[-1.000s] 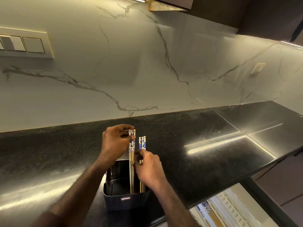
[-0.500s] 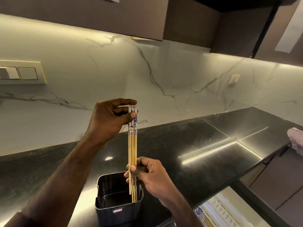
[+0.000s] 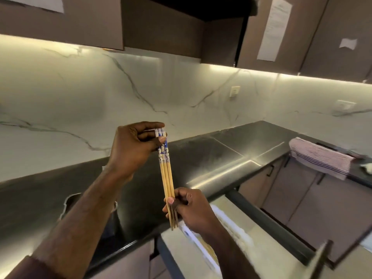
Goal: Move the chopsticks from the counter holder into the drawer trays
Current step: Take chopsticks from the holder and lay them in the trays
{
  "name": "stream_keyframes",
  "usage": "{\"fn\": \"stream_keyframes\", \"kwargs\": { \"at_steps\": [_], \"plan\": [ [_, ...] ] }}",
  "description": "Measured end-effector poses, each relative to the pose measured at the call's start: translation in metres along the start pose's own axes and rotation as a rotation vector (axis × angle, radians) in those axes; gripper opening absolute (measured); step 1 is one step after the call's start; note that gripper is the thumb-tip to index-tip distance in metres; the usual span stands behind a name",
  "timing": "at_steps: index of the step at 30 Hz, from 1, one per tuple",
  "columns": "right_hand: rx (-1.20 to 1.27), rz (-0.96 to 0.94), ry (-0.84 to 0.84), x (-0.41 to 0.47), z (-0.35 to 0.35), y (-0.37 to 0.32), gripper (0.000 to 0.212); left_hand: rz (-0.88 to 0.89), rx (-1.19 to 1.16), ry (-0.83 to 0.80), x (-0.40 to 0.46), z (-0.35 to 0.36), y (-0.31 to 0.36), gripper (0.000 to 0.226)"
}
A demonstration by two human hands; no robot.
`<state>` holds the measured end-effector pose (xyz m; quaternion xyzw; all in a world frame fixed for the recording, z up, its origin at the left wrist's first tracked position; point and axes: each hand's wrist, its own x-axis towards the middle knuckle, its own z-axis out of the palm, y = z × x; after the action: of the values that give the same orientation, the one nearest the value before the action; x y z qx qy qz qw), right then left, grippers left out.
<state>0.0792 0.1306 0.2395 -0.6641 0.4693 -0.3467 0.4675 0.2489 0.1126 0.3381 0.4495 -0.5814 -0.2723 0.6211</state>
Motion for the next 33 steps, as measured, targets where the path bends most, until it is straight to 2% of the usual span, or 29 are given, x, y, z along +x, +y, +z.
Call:
{"fn": "stream_keyframes", "kwargs": {
  "at_steps": [4, 8, 16, 24, 28, 33],
  "plan": [
    [-0.043, 0.003, 0.074, -0.051, -0.057, 0.017, 0.017, -0.005, -0.04, -0.035, -0.03, 0.066, 0.02, 0.035],
    [-0.105, 0.019, 0.157, -0.09, -0.115, 0.041, 0.012, -0.027, -0.097, -0.068, -0.054, 0.136, 0.029, 0.033],
    [-0.194, 0.105, 0.241, -0.118, -0.203, 0.096, 0.017, -0.104, -0.138, -0.145, -0.065, 0.244, 0.006, 0.031],
    [-0.295, 0.211, 0.167, -0.059, -0.256, 0.178, 0.027, -0.233, -0.068, -0.106, -0.042, 0.317, -0.083, 0.04],
    [-0.279, 0.324, 0.103, -0.007, -0.267, 0.237, 0.031, -0.385, 0.042, -0.131, -0.026, 0.347, -0.16, 0.054],
    [-0.332, 0.478, -0.047, 0.04, -0.267, 0.29, 0.021, -0.597, 0.167, -0.168, -0.027, 0.364, -0.242, 0.065]
  ]
}}
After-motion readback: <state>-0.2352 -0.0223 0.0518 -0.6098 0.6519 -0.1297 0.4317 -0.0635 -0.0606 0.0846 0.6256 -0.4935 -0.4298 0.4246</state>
